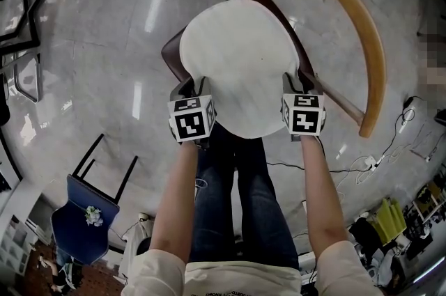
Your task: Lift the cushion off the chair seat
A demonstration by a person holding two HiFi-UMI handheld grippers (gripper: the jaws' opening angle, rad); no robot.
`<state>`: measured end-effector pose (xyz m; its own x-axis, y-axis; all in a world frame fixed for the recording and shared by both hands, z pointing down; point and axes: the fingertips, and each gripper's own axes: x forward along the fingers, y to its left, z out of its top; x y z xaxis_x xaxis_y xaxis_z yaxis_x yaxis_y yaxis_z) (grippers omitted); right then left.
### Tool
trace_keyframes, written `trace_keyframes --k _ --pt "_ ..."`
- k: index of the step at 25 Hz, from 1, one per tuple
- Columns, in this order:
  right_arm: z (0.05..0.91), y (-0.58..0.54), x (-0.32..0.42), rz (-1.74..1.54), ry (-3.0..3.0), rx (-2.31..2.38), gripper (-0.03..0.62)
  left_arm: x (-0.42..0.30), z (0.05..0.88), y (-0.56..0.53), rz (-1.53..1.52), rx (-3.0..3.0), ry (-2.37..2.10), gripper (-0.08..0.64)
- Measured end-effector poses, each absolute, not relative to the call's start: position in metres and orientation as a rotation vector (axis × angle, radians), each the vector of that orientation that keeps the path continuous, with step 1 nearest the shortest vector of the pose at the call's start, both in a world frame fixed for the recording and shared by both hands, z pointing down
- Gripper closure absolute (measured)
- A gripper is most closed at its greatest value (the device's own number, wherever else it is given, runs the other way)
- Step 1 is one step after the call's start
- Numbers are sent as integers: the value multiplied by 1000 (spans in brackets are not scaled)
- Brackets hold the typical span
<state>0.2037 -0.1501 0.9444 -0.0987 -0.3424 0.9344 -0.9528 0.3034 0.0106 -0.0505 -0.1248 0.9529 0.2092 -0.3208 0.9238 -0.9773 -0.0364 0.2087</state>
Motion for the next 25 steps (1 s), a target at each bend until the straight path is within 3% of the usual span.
trace_keyframes --k 2,6,15,25 --pt "941 -151 207 760 -1601 1199 520 -50 949 -125 890 1555 -1294 455" --pt "931 -152 207 779 -1616 1216 555 -51 938 -127 867 1540 -1310 495" --pt "856 -139 198 801 -1681 1329 563 -59 861 -140 868 1651 -1355 501" --pt "689 -158 187 710 -1805 1493 563 -71 714 -153 759 1721 -1467 500"
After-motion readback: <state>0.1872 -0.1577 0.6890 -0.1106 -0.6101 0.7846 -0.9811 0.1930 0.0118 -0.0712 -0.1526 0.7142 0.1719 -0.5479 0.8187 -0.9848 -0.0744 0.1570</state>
